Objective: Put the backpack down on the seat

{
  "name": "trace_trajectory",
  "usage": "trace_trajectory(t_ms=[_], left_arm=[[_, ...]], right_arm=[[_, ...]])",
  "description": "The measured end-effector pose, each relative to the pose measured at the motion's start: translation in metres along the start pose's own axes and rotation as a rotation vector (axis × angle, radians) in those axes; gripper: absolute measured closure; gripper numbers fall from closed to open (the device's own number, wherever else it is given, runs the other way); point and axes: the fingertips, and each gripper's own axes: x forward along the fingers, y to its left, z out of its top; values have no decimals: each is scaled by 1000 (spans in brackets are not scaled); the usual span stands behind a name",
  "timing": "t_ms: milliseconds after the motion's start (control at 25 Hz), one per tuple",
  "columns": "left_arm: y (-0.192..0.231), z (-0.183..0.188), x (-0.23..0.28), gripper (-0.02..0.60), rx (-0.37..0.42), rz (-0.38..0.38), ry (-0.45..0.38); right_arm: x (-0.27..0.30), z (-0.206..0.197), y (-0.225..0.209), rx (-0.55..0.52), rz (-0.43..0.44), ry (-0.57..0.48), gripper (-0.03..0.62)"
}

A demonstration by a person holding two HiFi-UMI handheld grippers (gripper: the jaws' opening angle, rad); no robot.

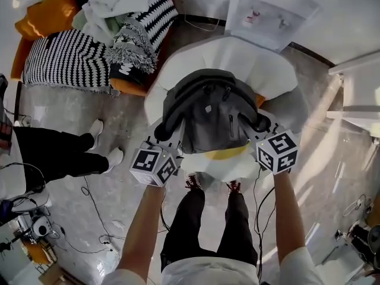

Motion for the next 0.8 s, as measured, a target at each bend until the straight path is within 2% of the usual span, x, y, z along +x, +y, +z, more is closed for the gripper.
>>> trace_trajectory(t_ms=[400, 800], left_arm=[[28, -40, 41, 502, -14, -35, 45], [50, -74, 65, 499, -11, -25, 81]], right_arm=[[40, -37, -24, 70, -38, 32, 496], [77, -66, -40, 86, -41, 80, 496]])
